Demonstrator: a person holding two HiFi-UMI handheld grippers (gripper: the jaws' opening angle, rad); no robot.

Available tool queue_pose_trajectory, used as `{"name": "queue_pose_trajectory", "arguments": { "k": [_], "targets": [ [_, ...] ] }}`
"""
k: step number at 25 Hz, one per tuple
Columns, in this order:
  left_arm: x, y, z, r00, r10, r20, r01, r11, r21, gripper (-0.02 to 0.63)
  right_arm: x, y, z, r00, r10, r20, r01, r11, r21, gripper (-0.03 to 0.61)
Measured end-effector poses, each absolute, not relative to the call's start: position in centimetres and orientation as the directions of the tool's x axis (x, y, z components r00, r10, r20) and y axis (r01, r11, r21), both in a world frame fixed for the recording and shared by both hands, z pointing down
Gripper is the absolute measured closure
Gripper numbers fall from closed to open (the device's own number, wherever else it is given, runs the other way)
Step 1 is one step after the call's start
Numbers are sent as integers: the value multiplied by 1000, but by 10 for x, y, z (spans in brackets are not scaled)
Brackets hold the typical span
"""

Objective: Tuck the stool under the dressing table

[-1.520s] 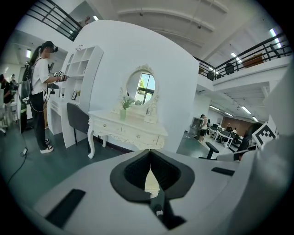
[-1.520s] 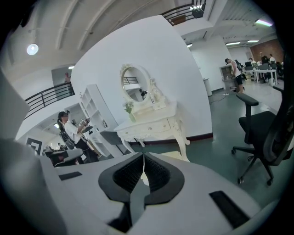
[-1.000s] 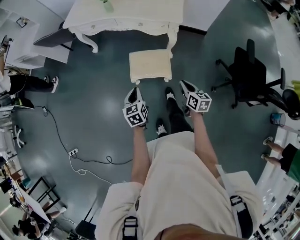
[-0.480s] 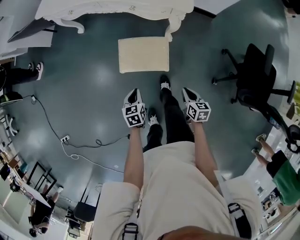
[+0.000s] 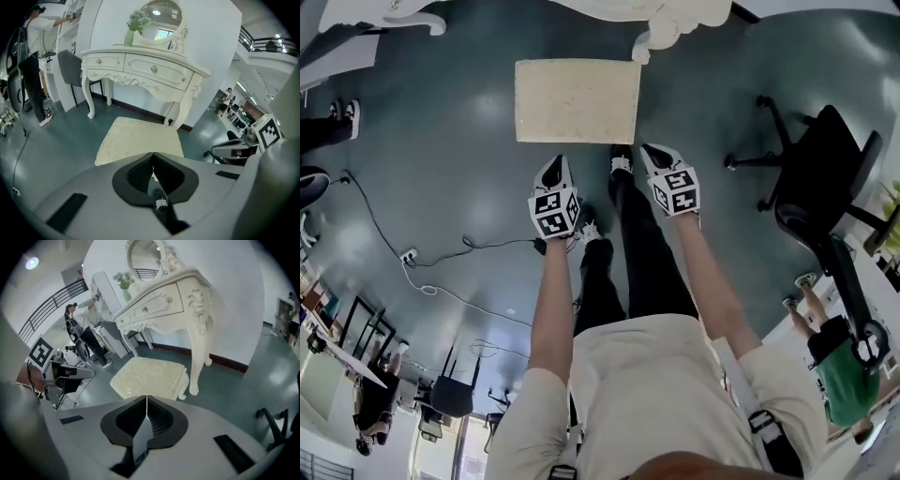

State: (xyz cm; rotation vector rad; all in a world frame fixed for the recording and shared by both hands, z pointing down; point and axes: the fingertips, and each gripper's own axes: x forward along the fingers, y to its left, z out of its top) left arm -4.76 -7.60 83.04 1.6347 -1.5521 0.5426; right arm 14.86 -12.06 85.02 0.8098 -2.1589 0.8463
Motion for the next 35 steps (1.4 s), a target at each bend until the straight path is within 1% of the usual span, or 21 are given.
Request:
{"name": "queue_pose_trajectory", "arguments": {
  "k": [3,5,8,11,15,19,27,32,35],
  "targets": [
    [-51,-82,864,139,-605,784,-965,95,245,598,124,-126,890,-617,-192,763,-654,665,-361,534],
    [-51,-86,889,135,-592,795,-966,100,238,598,115,-127,914,-616,-147,774,-617,700,-359,534],
    [-47,-85,926,139,-560,817,-967,103,234,598,116,-125,942,-599,-121,791,-625,689,-368,534],
    [-37,-85,955,158,-532,832,-971,68,227,598,119,-119,964,-580,-105,808,-649,659,-380,535],
    [-20,-84,979,173,-525,834,-966,75,248,598,121,-105,984,-539,-68,840,-637,686,-353,535],
    [-20,-90,992,174,-520,836,-955,117,272,598,116,-104,999,-519,-64,853,-640,690,-338,535],
    [-32,-92,996,192,-538,821,-944,126,304,598,103,-107,1006,-476,-111,872,-672,686,-279,535],
    [-56,-107,994,163,-568,806,-934,175,312,598,81,-121,1004,-495,-119,861,-672,680,-293,535],
    [-70,-121,996,177,-592,786,-938,141,317,598,68,-136,1005,-504,-136,853,-682,669,-296,535]
  ]
}}
